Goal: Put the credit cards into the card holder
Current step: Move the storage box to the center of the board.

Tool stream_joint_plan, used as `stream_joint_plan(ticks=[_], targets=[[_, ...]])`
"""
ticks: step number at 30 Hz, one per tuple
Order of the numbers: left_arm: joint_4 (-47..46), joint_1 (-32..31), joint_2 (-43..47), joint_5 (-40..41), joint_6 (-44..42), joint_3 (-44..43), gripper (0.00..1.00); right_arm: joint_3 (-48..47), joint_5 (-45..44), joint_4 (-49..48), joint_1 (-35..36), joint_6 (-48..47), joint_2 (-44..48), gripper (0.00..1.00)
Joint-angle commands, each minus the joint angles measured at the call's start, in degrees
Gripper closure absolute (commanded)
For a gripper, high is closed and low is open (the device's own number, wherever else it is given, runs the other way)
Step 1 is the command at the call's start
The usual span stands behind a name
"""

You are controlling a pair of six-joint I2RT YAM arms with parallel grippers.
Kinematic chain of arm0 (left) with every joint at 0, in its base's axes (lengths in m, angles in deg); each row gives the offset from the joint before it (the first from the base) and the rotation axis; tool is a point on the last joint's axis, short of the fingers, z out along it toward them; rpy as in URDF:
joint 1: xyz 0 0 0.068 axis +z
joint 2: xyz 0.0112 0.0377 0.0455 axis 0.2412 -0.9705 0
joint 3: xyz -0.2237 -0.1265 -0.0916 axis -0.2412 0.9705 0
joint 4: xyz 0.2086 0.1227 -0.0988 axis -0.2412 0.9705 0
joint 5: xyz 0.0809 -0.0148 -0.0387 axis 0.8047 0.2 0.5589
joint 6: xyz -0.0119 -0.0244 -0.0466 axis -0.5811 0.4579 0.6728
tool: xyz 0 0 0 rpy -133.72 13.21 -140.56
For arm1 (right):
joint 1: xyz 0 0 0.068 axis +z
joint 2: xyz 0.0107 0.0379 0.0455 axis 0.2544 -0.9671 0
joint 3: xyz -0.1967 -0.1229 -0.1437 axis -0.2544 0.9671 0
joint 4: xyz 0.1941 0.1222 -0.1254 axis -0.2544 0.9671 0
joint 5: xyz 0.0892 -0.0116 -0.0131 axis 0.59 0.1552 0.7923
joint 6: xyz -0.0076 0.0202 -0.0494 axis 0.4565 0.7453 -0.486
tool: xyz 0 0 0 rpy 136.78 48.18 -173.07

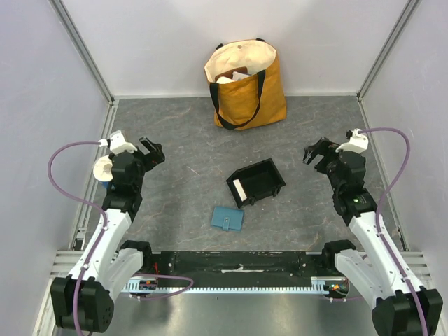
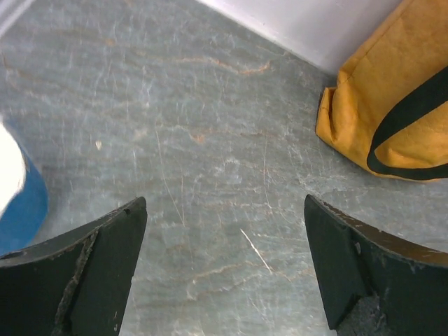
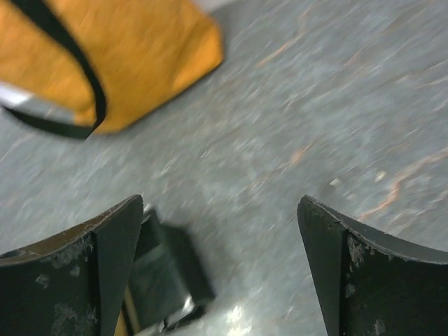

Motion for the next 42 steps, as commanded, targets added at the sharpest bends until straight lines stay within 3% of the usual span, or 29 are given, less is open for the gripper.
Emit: stream_joint_plan(ticks=[1,3,6,8,13,16,20,24,31,42], targets=[[11.98,-0.08,1.4,0.05,11.57,-4.56,0.01,0.18,21.86,9.27,0.19,6.13,3.19,0.02],[10.85,-0.08,0.52,-5.93,10.16,-5.18,0.01,0.27,25.66,12.07,0.54,7.01,4.68,0.02],[14.9,-0.08,-1.14,-7.0,17.96,-6.77,0.01,-0.43,28.57,16.46,1.94,5.97,7.58,0.02],[11.23,0.01,-1.67,-13.39,15.1,-6.07,0.01,-1.31,29.54,19.98,3.26,4.39,8.2,0.02],[9.45,0.01,-5.36,-25.36,11.22,-6.76,0.01,-4.3,23.06,29.74,10.28,0.52,6.36,0.02],[11.21,-0.34,-6.95,-26.96,9.9,-8.52,0.01,-4.66,18.73,31.25,16.34,2.79,7.93,0.02],[9.28,-3.06,-8.0,-26.17,12.09,-7.12,0.01,-1.85,24.53,30.8,21.01,5.96,8.12,0.02],[11.64,-10.87,-11.16,-20.56,9.38,-9.57,0.01,0.88,24.26,31.42,23.04,7.19,9.52,0.02],[12.43,-18.71,-15.03,-17.56,9.29,-7.74,0.01,5.88,26.47,21.34,24.62,12.55,3.73,0.02],[14.02,-20.03,-10.64,-15.27,10.43,-0.53,0.01,7.04,19.62,2.78,31.47,19.41,-11.64,0.02]])
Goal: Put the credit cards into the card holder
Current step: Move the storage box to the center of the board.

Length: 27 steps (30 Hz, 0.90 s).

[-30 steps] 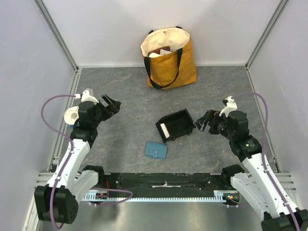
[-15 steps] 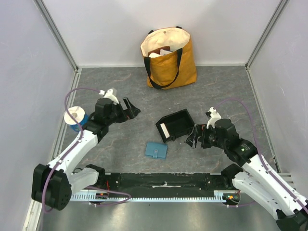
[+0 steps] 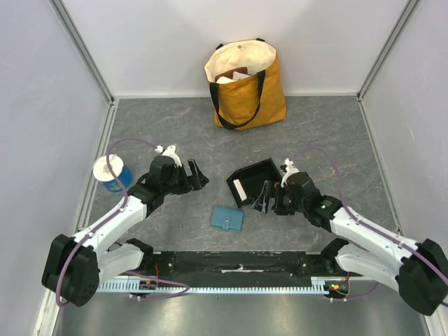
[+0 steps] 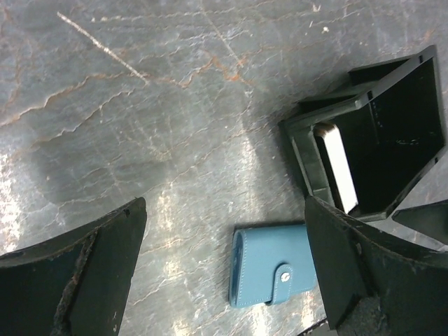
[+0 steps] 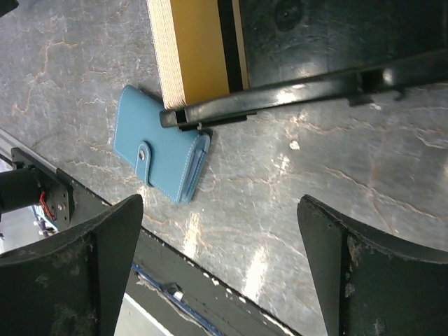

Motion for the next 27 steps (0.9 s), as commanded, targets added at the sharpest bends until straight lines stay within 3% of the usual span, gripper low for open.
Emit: stream_joint_plan(ticks=[1,9,27], targets=[[0.53,-0.16,2.08,1.39,-0.66,1.18,0.01,-0.85,-4.25,-10.41,3.98,3.67,-5.62,0.02],[3.0,-0.16,4.1,1.74,-0.66,1.09,0.01,-1.47,-8.48,-18.41,7.06,6.66,-12.57,0.02],[3.09,-0.08,4.89,-0.11,-1.18,3.46,0.01,-11.49,-13.23,-19.73,7.06,1.12,-24.61,0.02]])
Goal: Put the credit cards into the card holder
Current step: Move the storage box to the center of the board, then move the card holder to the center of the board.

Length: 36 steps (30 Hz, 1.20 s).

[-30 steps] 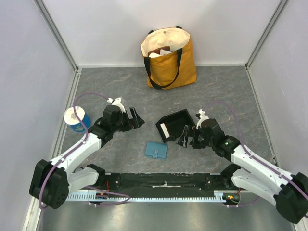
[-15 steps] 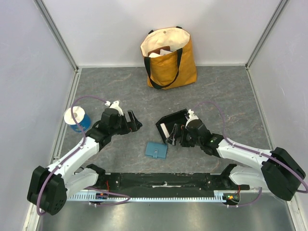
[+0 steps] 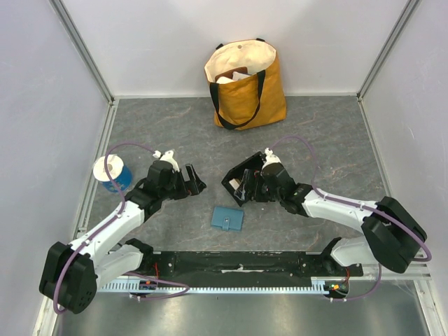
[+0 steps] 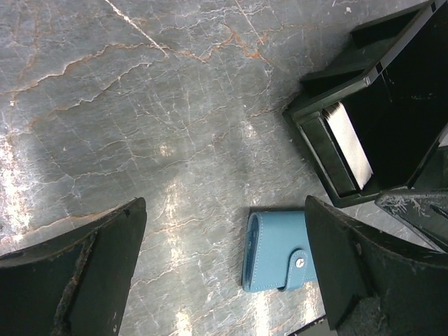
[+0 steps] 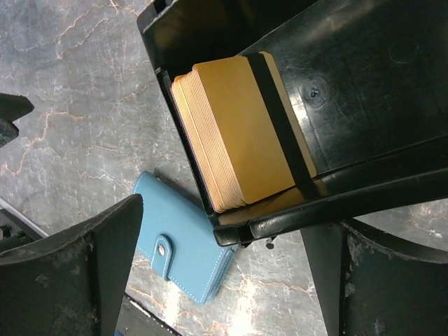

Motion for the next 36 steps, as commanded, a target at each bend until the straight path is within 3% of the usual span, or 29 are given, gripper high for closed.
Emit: stream_joint_plan(ticks=[1,16,32,36], targets=[[0.03,-0.25,0.87,-1.18,-1.36,0.38,0.01,-3.49,-2.34,-2.7,0.24,-1.06,-1.64,0.02],[-1.46,-0.08,0.17,-1.88,-1.36,2.58,0.01,-4.37,-0.76,-10.26,0.24,4.83,-6.48,0.02],[-8.5,-1.39,-8.97,-9.79,-0.66,3.28,0.05,3.97,-4.9,10.29,0.24,-1.15,14.26,0.02],[-7.88,-6.4,-9.15,-7.25,0.66,6.7,0.09,8.44,0.38,5.67,0.42,3.85,14.44,0.05]])
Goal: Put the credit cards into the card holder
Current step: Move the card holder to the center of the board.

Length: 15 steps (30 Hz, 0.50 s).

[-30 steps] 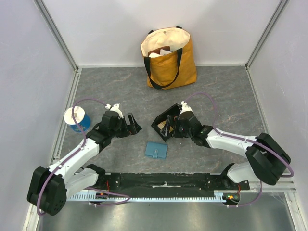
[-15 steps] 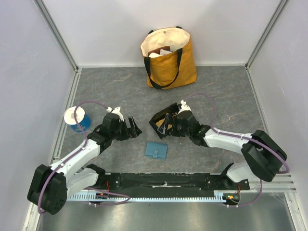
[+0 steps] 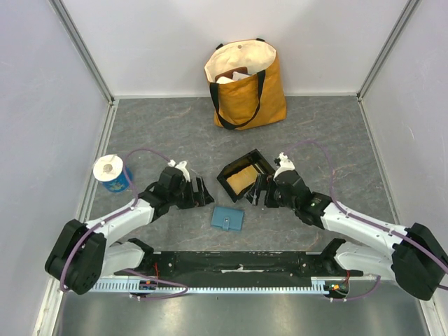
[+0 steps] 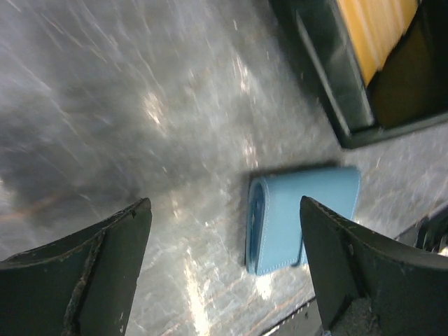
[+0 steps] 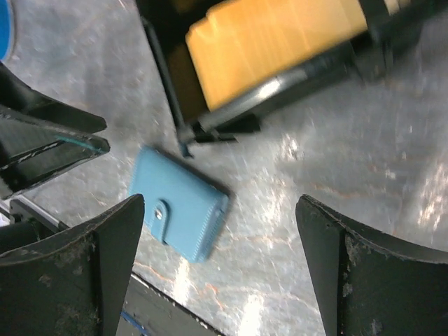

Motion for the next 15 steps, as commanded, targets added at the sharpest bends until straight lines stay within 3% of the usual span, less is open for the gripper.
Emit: stream_joint_plan(ticks=[1,5,10,15], targets=[[-1.3,-4.83,-0.21,-0.25,1.33,3.97,0.11,5.79,5.68,-2.45,0.86,5.1,-0.14,0.07],[-2.62,-6.68,3.55,-2.79,4.41,9.33,0.21,9.57,7.38,-11.16,4.1,10.64,-2.07,0.18],[-2.71,-8.61,7.43,-3.76,6.52,12.59,0.25,10.63,7.55,-19.42,7.8,13.29,-8.91,0.18],[-2.97,-9.76,5.6,-5.61,6.35,11.81,0.41,8.71,7.81,-24.7,8.24,13.11,-16.74,0.22]])
